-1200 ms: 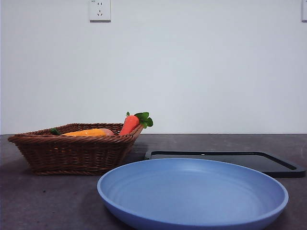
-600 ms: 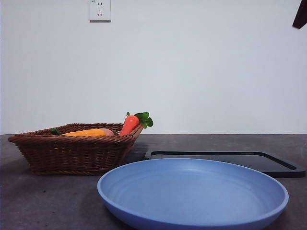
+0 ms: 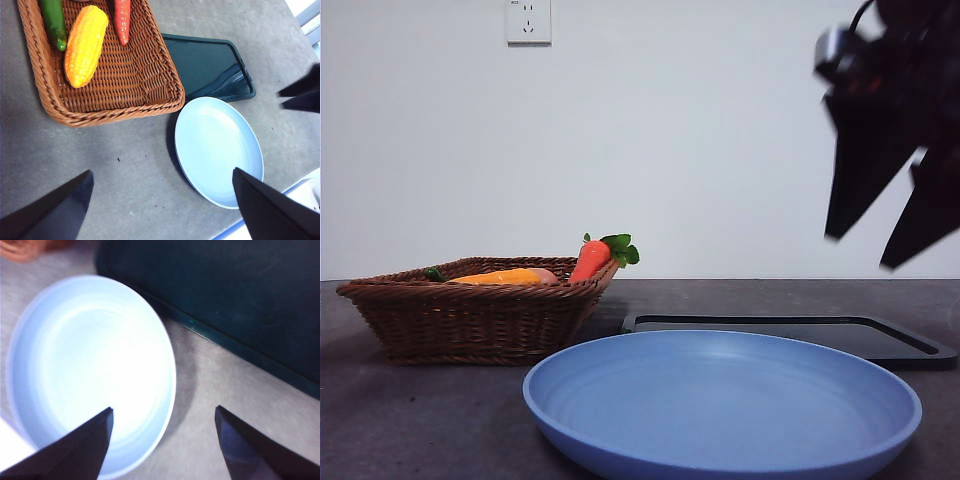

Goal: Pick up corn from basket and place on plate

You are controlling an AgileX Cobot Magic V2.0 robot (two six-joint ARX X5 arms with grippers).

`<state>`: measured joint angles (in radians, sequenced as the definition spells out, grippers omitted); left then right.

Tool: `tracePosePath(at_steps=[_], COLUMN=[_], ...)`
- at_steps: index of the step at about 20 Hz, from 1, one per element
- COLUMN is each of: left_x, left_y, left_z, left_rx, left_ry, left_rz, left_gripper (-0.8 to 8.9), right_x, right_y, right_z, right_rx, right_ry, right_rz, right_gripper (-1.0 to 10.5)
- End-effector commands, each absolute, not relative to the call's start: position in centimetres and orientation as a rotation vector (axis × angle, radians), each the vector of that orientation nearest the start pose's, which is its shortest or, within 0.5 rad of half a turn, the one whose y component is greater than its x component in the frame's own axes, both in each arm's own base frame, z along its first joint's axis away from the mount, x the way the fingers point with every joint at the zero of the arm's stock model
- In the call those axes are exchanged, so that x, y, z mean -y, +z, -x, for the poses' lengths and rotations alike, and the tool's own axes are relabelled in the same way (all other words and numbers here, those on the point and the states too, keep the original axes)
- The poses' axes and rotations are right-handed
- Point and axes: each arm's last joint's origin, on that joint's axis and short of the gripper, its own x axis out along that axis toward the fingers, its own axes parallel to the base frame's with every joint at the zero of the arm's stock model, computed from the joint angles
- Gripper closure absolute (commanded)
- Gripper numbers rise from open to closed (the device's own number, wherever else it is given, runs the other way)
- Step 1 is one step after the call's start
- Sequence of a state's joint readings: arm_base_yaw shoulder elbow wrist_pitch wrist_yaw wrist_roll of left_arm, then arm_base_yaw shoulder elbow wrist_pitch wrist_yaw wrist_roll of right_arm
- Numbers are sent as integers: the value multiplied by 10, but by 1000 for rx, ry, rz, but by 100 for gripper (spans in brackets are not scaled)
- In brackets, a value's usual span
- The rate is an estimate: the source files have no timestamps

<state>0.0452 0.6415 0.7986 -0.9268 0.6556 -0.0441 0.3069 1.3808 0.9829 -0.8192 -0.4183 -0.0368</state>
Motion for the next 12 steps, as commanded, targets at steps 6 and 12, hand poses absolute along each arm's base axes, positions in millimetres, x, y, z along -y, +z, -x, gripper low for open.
tracePosePath(at_steps=[6,12], left_x=[13,13], left_y=[302,302], left_z=[-109,-109], left_rx=[-714,-712], left_ry=[-568,-568], left_rz=[314,313], left_gripper=[362,362], right_x=[-113,-119], right_y=[184,165], right_z=[-264,-271], right_rx=[-1351,-1391], right_ry=[682,682], right_rz=[-12,-8], right_gripper=[632,738])
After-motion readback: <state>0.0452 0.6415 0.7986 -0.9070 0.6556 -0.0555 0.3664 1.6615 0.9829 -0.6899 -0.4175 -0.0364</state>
